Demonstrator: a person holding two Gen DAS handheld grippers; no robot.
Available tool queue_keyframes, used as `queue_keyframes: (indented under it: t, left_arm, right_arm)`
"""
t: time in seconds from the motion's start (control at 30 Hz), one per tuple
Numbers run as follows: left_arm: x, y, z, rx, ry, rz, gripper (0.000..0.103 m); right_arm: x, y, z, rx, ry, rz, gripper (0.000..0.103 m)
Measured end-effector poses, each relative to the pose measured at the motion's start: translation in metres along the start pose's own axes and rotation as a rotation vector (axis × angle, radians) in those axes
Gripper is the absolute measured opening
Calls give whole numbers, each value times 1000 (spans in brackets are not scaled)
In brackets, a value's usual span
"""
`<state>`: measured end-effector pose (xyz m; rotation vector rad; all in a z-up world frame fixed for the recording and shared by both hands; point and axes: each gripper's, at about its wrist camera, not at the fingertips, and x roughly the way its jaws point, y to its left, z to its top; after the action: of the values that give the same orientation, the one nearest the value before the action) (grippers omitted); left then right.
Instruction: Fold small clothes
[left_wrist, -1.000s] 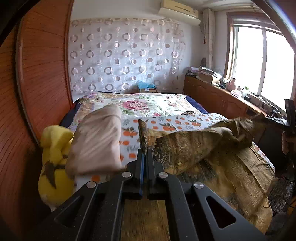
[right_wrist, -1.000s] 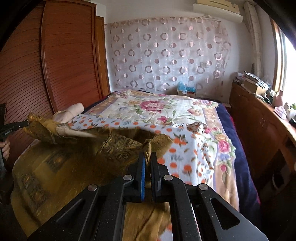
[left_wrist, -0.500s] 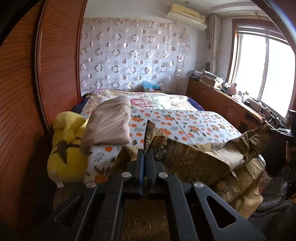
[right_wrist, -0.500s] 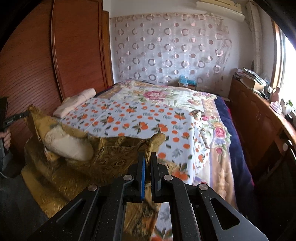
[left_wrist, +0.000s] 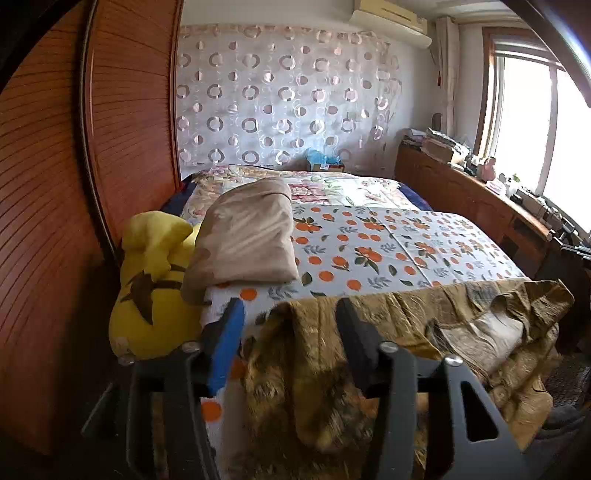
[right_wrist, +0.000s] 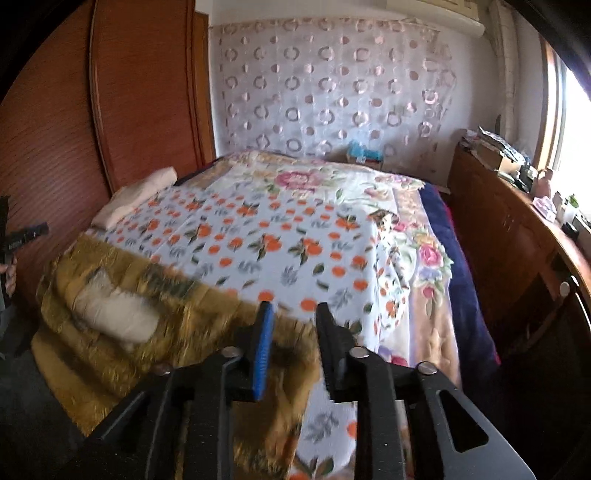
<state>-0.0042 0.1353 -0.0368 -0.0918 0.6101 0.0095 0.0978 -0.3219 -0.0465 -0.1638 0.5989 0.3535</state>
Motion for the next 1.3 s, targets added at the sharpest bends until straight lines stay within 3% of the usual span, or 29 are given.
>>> queue_keyframes:
  t: [0.13,0.47,0.67,0.93,1.17,1.2,1.23,1.3]
  left_arm:
    - [20,1,7,1,23,-11,65]
    - [79,-3,2,23,151,5,65]
    - [94,3,-7,20,212,26,66]
    - [112,1,-13,53,290,32,66]
    - [113,3,-13,43,289,19,66]
    - [113,3,-12,41,289,18,64]
    - [113,2,-12,42,287,8,51]
    - [111,-4,-11,63,287,-37,30]
  right_arm:
    - [30,-5,8,-10,21,-28,43]
    - [108,-8,-6,4,175,-16,43]
    - [118,-20,-14,47,223,-32,43]
    - [131,-20,-16,80,243,-47,60]
    - [132,-11,-17,53,250,-34,64]
    - [133,-11,-19,45,251,-21,64]
    - [132,-9,-20,37,251,-10,64]
    - [130,-6,-20,18,250,6,51]
